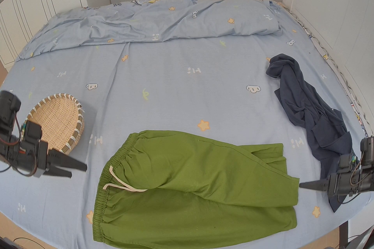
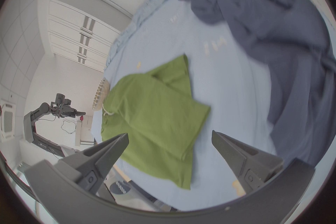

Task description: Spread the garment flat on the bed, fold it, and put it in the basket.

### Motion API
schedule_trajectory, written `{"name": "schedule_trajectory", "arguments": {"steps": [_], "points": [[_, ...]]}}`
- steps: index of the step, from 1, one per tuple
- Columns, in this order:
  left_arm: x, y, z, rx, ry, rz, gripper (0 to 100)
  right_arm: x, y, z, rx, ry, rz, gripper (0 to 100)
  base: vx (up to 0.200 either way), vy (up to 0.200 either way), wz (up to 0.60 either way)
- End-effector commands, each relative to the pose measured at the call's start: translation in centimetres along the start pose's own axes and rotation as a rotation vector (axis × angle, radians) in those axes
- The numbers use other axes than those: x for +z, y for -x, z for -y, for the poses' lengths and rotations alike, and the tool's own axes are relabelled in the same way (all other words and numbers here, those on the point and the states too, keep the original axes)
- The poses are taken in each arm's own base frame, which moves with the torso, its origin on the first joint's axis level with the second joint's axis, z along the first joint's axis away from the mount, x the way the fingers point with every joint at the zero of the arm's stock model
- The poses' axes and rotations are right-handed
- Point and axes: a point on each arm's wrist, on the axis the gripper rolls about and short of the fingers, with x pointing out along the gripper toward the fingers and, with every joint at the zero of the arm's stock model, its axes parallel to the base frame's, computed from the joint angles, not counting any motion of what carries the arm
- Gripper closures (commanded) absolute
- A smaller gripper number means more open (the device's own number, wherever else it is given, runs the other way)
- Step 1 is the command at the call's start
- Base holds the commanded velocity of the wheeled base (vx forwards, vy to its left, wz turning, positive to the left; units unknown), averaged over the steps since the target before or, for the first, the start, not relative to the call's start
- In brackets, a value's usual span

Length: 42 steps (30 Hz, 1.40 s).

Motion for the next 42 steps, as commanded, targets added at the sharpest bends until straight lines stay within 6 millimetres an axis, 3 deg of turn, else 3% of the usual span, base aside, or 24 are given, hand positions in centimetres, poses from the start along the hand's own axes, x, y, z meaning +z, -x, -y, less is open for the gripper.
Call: {"name": "schedule_trajectory", "arguments": {"steps": [1, 2, 3, 4, 8, 11, 12, 16, 27, 42], "points": [[6.2, -2.8, 1.1, -0.061, -0.041, 0.022, 0, 5.2, 1.3, -1.3, 0.007, 0.131, 0.175, 0, 0.0, 0.0, 0.0], [7.6, -3.8, 1.0, -0.071, -0.041, 0.034, 0, 5.9, 1.1, -1.4, 0.007, 0.138, 0.18, 0, 0.0, 0.0, 0.0], [7.8, -3.8, 1.0, -0.071, -0.038, 0.036, 0, 6.0, 1.1, -1.4, 0.007, 0.139, 0.18, 0, 0.0, 0.0, 0.0], [9.7, -5.3, 0.8, -0.081, -0.027, 0.04, 0, 6.4, 0.9, -1.5, 0.002, 0.146, 0.184, 0, 0.0, 0.0, 0.0], [13.1, -9.1, -0.8, -0.088, -0.002, 0.005, 0, 6.1, 0.4, -1.3, 0.0, 0.134, 0.156, 0, 0.0, 0.0, 0.0], [13.9, -10.8, -1.5, -0.088, 0.005, -0.02, 0, 5.9, 0.1, -1.2, 0.003, 0.129, 0.144, 0, 0.0, 0.0, 0.0], [14.8, -13.4, -2.5, -0.091, 0.014, -0.056, 0, 5.8, -0.1, -1.1, 0.003, 0.125, 0.137, 0, 0.0, 0.0, 0.0], [15.6, -15.5, -3.6, -0.092, 0.027, -0.074, 0, 5.7, -0.1, -1.1, 0.003, 0.124, 0.134, 0, 0.0, 0.0, 0.0], [15.8, -19.1, -4.0, -0.102, 0.044, -0.128, 0, 5.4, -0.9, -1.1, 0.007, 0.118, 0.101, 0, 0.0, 0.0, 0.0], [16.0, -18.4, -5.4, -0.083, 0.075, -0.115, 0, 5.1, -0.9, -0.9, -0.001, 0.111, 0.094, 0, 0.0, 0.0, 0.0]]}}
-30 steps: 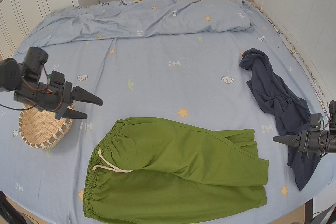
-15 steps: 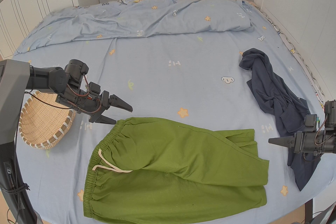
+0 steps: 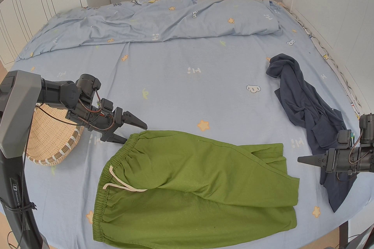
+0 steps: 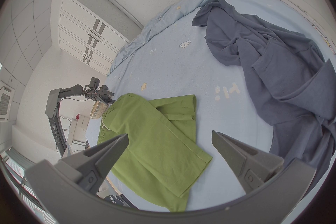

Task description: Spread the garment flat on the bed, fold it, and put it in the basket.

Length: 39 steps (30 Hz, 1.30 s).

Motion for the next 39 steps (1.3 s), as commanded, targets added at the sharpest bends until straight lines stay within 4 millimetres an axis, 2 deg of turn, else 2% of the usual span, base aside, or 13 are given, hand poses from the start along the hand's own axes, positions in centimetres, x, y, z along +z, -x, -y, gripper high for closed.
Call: {"name": "schedule_trajectory", "arguments": {"steps": [1, 4, 5, 15, 19, 22, 27, 34, 39], "points": [[-0.1, -0.2, -0.1, 0.003, 0.002, -0.006, 0, -0.1, -0.1, 0.0, 0.002, -0.002, -0.005, 0, 0.0, 0.0, 0.0], [-0.1, -0.7, -0.3, 0.003, 0.006, -0.015, 0, -0.1, -0.1, 0.0, 0.0, -0.002, -0.005, 0, 0.0, 0.0, 0.0], [0.0, -1.0, -0.6, 0.004, 0.012, -0.019, 100, -0.1, -0.1, 0.1, -0.001, -0.004, -0.005, 0, 0.0, 0.0, 0.0], [0.0, -0.8, -0.5, 0.003, 0.008, -0.015, 100, -0.6, 0.0, 0.2, -0.005, -0.016, -0.014, 0, 0.0, 0.0, 0.0], [0.0, 0.0, -0.4, 0.004, 0.012, -0.001, 100, -1.7, 0.2, 0.4, -0.014, -0.044, -0.039, 0, 0.0, 0.0, 0.0], [-0.1, 1.3, 0.7, -0.001, -0.006, 0.024, 100, -2.7, 0.2, 0.4, -0.018, -0.067, -0.066, 0, 0.0, 0.0, 0.0], [-0.3, 1.6, 1.0, -0.001, -0.012, 0.026, 100, -4.3, 0.5, 0.9, -0.038, -0.117, -0.102, 0, 0.0, 0.0, 0.0], [-0.6, 1.5, 0.9, 0.0, -0.008, 0.018, 100, -5.4, -0.4, 1.5, -0.031, -0.163, -0.167, 0, 0.0, 0.0, 0.0], [-0.9, 2.0, 1.2, 0.001, -0.018, 0.026, 100, -5.8, -2.4, 2.8, -0.025, -0.196, -0.229, 0, 0.0, 0.0, 0.0]]}}
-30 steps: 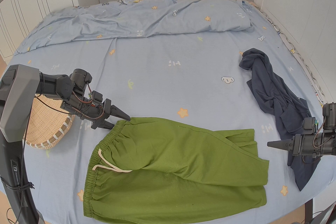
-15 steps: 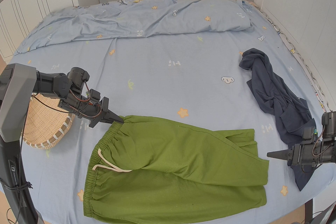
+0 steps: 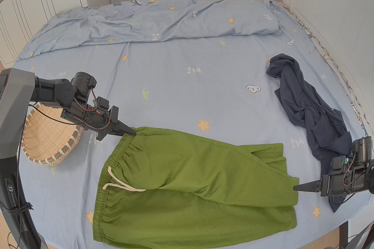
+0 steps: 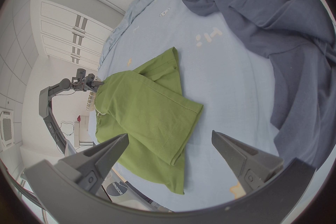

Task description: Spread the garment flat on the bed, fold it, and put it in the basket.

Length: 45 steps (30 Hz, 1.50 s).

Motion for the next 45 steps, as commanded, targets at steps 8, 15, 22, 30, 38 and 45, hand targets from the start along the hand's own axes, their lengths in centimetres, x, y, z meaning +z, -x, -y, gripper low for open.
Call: {"name": "schedule_trajectory", "arguments": {"steps": [8, 15, 22, 30, 38, 45], "points": [[-0.4, 0.7, 0.5, -0.001, -0.012, 0.011, 100, 0.2, -4.2, 2.7, 0.018, -0.014, -0.045, 0, 0.0, 0.0, 0.0], [-0.3, 0.8, 0.5, 0.0, -0.012, 0.013, 100, 0.8, -4.5, 2.3, 0.095, -0.031, -0.033, 0, 0.0, 0.0, 0.0], [-0.3, 0.8, 0.5, 0.0, -0.012, 0.013, 100, 1.2, -4.5, 2.3, 0.098, -0.02, -0.002, 0, 0.0, 0.0, 0.0], [-0.2, 1.1, 0.3, 0.003, -0.007, 0.021, 100, 2.0, -4.3, 2.3, 0.102, -0.044, 0.058, 100, 0.0, 0.0, 0.0], [-0.3, 1.2, 0.3, 0.005, -0.003, 0.021, 100, 2.6, -3.3, 3.1, 0.075, -0.056, 0.116, 100, 0.0, 0.0, 0.0], [-0.5, 3.5, 2.0, -0.003, -0.034, 0.065, 100, 5.7, -1.4, 0.3, 0.119, 0.035, 0.236, 100, 0.0, 0.0, 0.0]]}}
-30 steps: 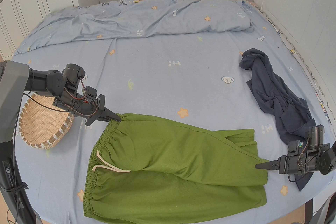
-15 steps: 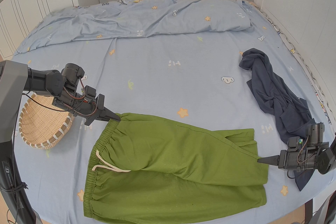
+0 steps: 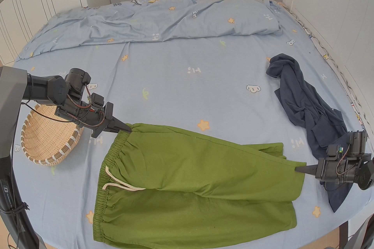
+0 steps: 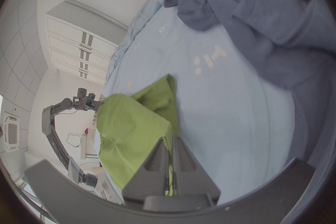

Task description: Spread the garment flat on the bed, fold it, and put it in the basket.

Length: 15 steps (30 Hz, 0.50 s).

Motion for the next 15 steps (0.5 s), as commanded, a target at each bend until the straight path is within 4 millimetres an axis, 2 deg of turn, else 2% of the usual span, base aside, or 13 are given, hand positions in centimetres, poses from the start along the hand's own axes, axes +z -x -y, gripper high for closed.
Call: {"name": "schedule_trajectory", "arguments": {"steps": [1, 4, 5, 6, 7, 8, 10, 13, 15], "points": [[-0.2, 2.0, 1.6, -0.007, -0.032, 0.041, 100, 3.3, 0.7, -3.3, 0.067, 0.082, 0.096, 100, 0.0, 0.0, 0.0], [-0.5, 2.7, 1.9, -0.008, -0.041, 0.057, 100, 5.5, 0.7, -5.5, 0.103, 0.081, 0.11, 100, 0.0, 0.0, 0.0], [-0.5, 2.7, 1.9, -0.008, -0.041, 0.057, 100, 5.5, 0.7, -5.5, 0.103, 0.081, 0.11, 100, 0.0, 0.0, 0.0], [-0.7, 3.5, 2.4, -0.011, -0.049, 0.069, 100, 6.9, 0.8, -6.8, 0.119, 0.096, 0.105, 100, 0.0, 0.0, 0.0], [-0.7, 3.5, 2.4, -0.011, -0.049, 0.069, 100, 6.9, 0.8, -6.8, 0.119, 0.096, 0.105, 100, 0.0, 0.0, 0.0], [-1.0, 4.3, 2.6, -0.009, -0.049, 0.085, 100, 8.3, 0.6, -8.1, 0.139, 0.118, 0.101, 100, 0.0, 0.0, 0.0], [-1.0, 4.6, 2.7, -0.009, -0.051, 0.091, 100, 8.9, 0.6, -8.5, 0.145, 0.126, 0.104, 100, 0.0, 0.0, 0.0], [-1.3, 5.4, 2.7, -0.007, -0.062, 0.121, 100, 11.8, 0.7, -10.4, 0.162, 0.163, 0.119, 100, 0.0, 0.0, 0.0], [-1.3, 5.7, 2.8, -0.006, -0.066, 0.132, 100, 12.5, 0.8, -10.9, 0.164, 0.171, 0.119, 100, 0.0, 0.0, 0.0]]}}
